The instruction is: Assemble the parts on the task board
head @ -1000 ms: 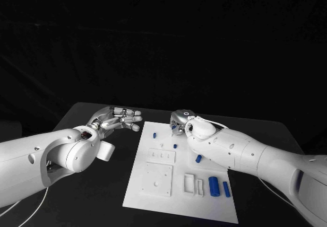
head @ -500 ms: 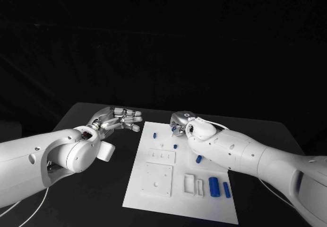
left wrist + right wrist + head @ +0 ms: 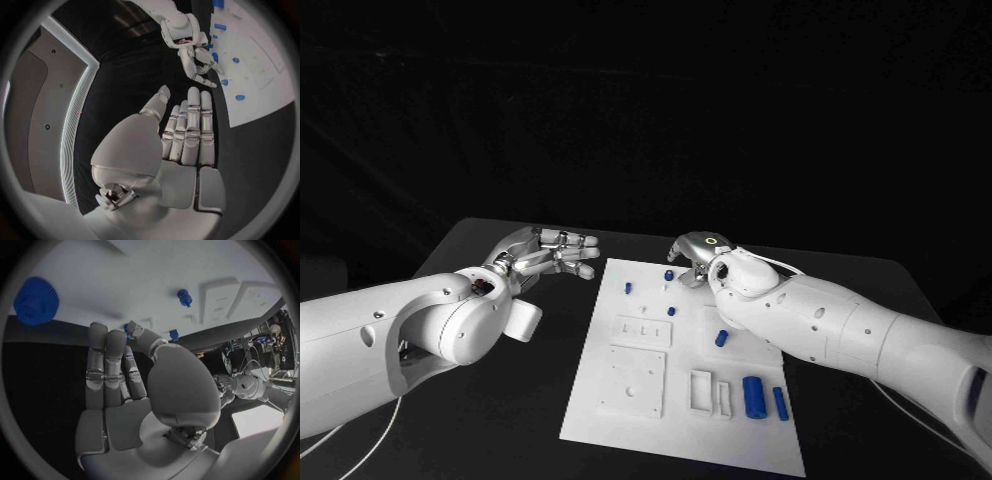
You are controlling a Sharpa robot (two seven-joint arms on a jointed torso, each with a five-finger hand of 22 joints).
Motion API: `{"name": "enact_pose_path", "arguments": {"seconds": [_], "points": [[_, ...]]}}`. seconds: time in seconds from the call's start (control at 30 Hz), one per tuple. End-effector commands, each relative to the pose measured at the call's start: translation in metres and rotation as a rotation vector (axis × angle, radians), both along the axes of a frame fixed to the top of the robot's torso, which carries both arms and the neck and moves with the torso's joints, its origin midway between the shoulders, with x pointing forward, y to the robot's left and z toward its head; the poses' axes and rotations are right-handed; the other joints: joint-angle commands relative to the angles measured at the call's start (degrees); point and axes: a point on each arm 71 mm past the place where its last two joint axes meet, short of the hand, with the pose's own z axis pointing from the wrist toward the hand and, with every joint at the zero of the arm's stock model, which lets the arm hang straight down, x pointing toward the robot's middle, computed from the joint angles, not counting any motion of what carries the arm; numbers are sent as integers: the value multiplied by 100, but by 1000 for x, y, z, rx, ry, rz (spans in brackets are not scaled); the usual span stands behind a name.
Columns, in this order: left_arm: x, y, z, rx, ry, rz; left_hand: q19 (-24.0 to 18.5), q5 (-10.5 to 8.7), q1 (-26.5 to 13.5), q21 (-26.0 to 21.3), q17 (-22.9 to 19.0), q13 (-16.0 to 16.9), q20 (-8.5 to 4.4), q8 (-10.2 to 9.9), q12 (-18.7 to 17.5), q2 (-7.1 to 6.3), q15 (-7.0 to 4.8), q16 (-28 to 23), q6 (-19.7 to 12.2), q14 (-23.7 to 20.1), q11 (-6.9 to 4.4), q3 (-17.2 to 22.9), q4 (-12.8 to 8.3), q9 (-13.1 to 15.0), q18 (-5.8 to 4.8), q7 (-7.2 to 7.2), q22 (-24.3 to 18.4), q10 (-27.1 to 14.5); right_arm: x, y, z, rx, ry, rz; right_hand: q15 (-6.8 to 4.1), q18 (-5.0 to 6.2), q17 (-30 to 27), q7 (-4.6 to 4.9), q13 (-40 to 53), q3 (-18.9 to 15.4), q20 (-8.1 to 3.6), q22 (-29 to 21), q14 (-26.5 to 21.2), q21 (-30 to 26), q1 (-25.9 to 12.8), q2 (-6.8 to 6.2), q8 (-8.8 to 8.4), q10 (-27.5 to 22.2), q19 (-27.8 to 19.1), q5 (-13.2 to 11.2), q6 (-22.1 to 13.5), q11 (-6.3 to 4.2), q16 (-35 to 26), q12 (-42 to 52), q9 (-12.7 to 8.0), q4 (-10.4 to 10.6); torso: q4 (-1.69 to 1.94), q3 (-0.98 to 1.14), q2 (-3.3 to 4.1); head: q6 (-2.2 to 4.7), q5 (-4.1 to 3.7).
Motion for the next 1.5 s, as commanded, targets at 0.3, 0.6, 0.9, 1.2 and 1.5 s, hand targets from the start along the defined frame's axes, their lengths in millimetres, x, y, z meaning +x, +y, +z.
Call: {"name": "enact_pose_path", "arguments": {"seconds": [0.3,0.6,0.9,1.2,1.5], "points": [[0,5,2,0,-8,4,-23,-29,70,36,-5,8,-2,-28,-21,-9,4,29,-31,-36,12,-44,3,3,-6,15,-8,-36,-8,-55,33,115,11,-58,-274,-185,81,324,86,383,-215,198,19,213,-742,-1,33,2592,211,425,355,-500,104,96,2,143,-176,49,13,123,23],[2,11,1,4,-8,17,-28,-18,100,53,-7,8,-4,-28,-20,-16,1,28,-29,-33,14,-42,-13,3,-3,17,-8,-43,-9,-98,30,124,168,-74,-485,-541,1247,209,4665,-1977,-495,1223,-164,1852,-549,282,24,2193,216,1345,246,-818,722,4122,10,373,-238,87,16,141,-3],[3,12,0,7,-7,16,-28,-18,100,53,-7,8,-4,-28,-20,-16,1,28,-29,-33,14,-42,-13,3,-3,17,-8,-43,-6,-108,22,111,227,-85,-375,-464,3153,263,6641,-2553,-362,1923,-13,2906,-468,228,34,2513,226,1609,48,-717,1361,5885,17,649,-221,76,16,125,-42],[4,11,-1,10,-6,13,-45,-14,104,76,-11,8,-4,-29,-20,-13,2,24,-33,-35,16,-39,-18,3,-4,17,1,-48,-1,-104,12,112,250,-88,-374,-462,3367,267,6689,-2668,-357,1930,42,2993,-374,245,31,2513,207,1572,31,-715,1221,5844,18,778,-212,64,7,102,-55],[4,12,-1,13,-5,12,-45,-14,104,76,-11,8,-4,-29,-20,-13,2,24,-33,-35,16,-39,-18,3,-4,17,1,-48,1,-107,3,106,250,-106,-378,-471,3451,259,6732,-2576,-360,1945,57,3074,-381,276,30,2540,208,1576,80,-721,1244,5881,18,741,-218,69,3,76,-33]]}}
